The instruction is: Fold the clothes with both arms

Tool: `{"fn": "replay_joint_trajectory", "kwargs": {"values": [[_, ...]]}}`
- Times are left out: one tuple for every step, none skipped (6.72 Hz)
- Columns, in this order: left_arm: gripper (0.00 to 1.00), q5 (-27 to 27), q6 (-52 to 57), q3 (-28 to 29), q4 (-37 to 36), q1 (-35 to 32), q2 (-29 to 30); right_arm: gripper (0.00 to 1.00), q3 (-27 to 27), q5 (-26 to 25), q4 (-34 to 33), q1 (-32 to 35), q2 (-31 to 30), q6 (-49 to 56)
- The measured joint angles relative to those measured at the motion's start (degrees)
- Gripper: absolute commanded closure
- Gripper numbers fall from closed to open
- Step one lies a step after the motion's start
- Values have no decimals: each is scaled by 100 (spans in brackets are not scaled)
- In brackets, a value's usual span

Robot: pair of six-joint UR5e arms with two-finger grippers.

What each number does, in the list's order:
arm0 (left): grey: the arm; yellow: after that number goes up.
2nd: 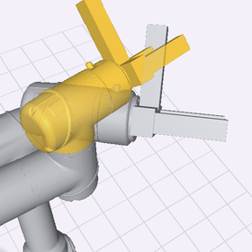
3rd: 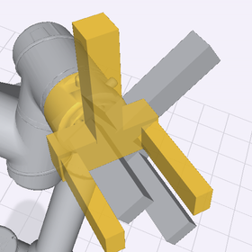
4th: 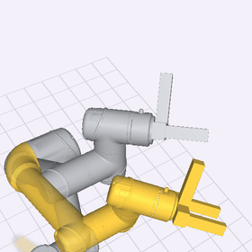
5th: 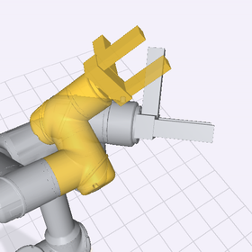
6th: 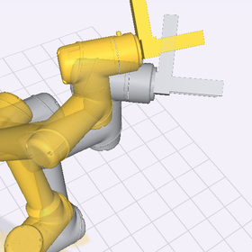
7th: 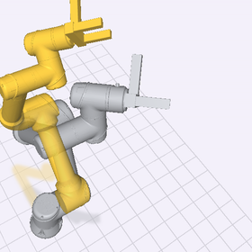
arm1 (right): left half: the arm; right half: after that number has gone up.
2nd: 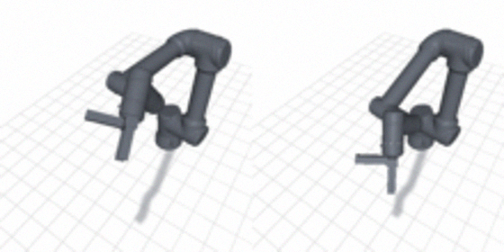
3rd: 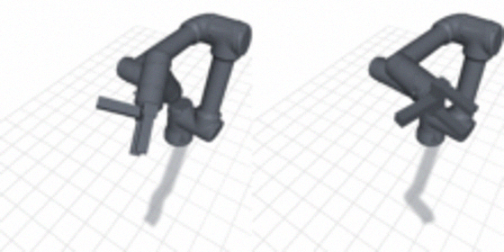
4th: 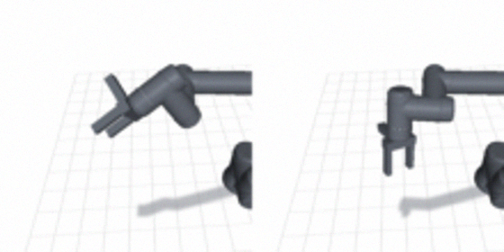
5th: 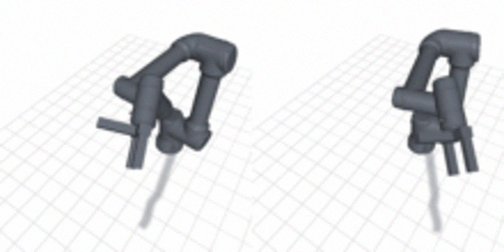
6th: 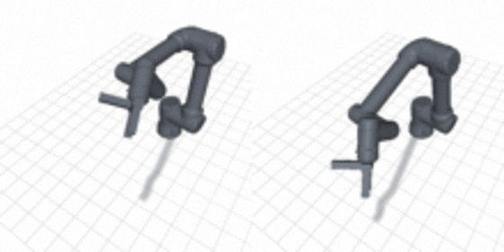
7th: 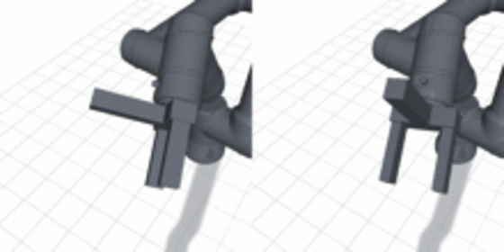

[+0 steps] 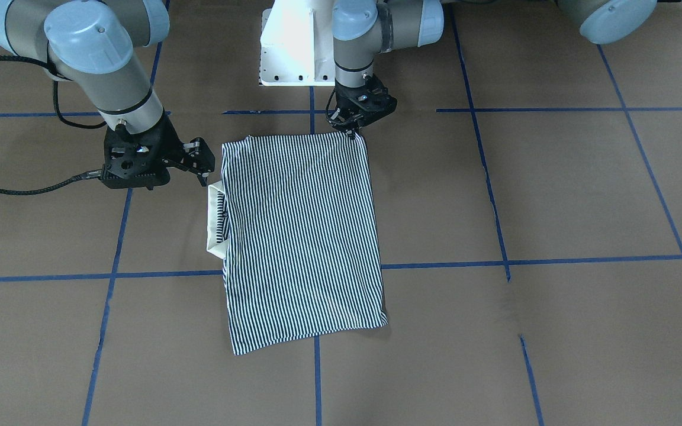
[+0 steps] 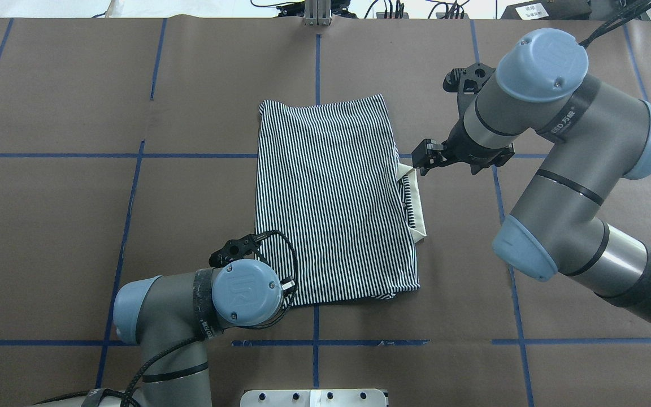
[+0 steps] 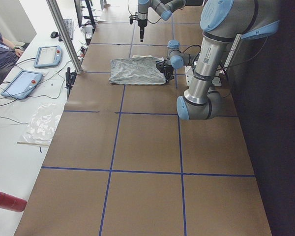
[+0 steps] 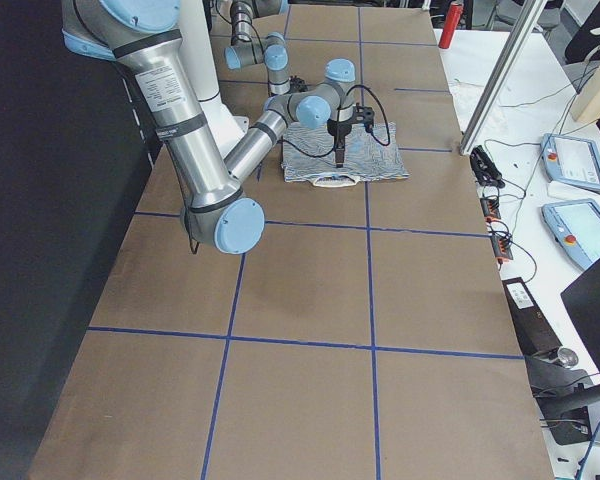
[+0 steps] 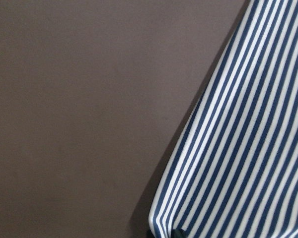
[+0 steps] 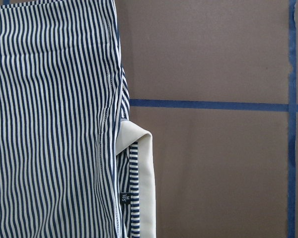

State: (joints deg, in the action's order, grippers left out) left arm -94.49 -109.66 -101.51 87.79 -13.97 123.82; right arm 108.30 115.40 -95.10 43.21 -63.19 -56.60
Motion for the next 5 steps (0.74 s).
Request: {"fn": "replay_joint_trajectory", "kwargs": {"values": [[100, -1, 28, -58, 0, -29, -4, 0, 7, 4, 0, -6, 1, -12], [100, -11, 104, -199, -9, -93, -29, 0, 30, 12, 2, -48, 7, -139], [100, -27, 287, -466, -21, -152, -123, 0, 83, 12, 15, -187, 12, -529], [100, -39, 515, -697, -29, -186, -245, 0, 139, 3, 37, -404, 21, -1169], [100, -49, 714, -810, -30, -219, -314, 0, 212, -83, 52, -697, 28, -2001]]}}
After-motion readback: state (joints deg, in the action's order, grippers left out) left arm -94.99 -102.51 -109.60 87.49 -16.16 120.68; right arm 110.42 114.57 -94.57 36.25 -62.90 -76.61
